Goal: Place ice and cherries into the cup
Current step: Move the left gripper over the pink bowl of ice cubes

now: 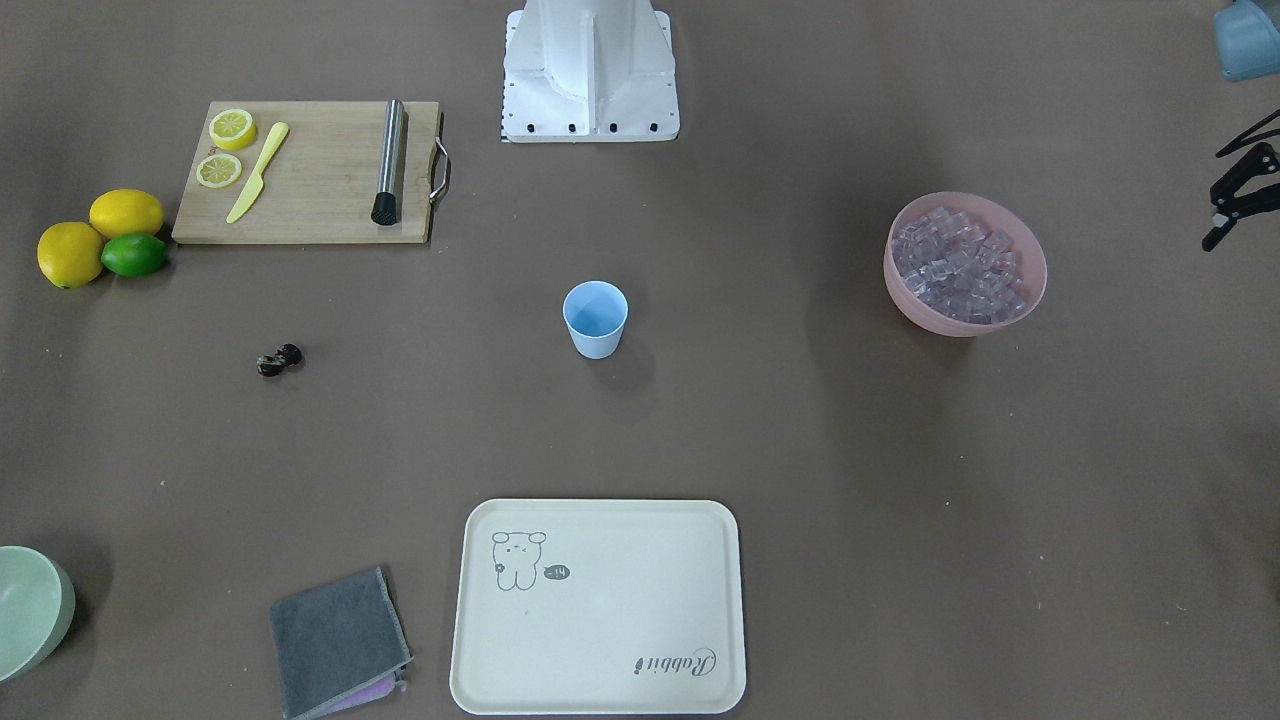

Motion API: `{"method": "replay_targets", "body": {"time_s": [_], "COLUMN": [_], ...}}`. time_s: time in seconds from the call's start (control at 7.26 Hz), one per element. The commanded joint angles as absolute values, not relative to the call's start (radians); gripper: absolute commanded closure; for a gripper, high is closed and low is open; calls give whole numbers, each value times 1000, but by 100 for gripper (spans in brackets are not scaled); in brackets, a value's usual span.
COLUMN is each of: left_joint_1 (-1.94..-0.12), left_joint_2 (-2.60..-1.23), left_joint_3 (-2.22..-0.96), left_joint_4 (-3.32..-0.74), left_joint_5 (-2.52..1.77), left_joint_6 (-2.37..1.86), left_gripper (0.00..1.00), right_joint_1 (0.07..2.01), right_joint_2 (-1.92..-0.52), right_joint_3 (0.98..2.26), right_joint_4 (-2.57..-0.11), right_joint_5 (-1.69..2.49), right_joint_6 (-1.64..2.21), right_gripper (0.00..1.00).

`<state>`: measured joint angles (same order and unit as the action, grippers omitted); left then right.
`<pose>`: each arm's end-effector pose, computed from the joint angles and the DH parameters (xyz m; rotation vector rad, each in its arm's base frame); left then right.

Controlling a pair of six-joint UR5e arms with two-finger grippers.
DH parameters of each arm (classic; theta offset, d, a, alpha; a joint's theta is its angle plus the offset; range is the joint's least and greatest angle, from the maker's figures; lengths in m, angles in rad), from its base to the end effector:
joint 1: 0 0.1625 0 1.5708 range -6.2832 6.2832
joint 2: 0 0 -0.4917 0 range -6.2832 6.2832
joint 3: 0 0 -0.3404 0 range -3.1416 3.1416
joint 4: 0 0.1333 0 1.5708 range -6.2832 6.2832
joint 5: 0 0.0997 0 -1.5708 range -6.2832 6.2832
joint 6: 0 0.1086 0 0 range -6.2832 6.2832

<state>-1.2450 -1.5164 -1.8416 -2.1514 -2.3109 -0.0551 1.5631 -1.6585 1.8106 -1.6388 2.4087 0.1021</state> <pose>0.0816 -0.4292 0.5651 0.6193 0.8390 0.5405 0.0495 -0.3992 0.6648 0.0330 -0.8405 0.0535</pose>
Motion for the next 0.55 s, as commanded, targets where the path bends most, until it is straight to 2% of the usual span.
{"method": "replay_targets", "body": {"time_s": [0.0, 0.41], "left_joint_1": [-1131, -1005], "left_joint_2": [-1574, -1638], "left_joint_3": [-1850, -1867], "left_joint_4": [-2145, -2123], "left_joint_5": [-2306, -2230], "left_joint_6": [-74, -78], "left_gripper": [2, 2], "right_joint_1": [1563, 1563], "right_joint_2": [-1677, -1707], "right_joint_3": [1813, 1848], "right_joint_4": [-1631, -1628], "right_joint_5": [2405, 2405], "right_joint_6": [112, 106], "right_gripper": [0, 0]}}
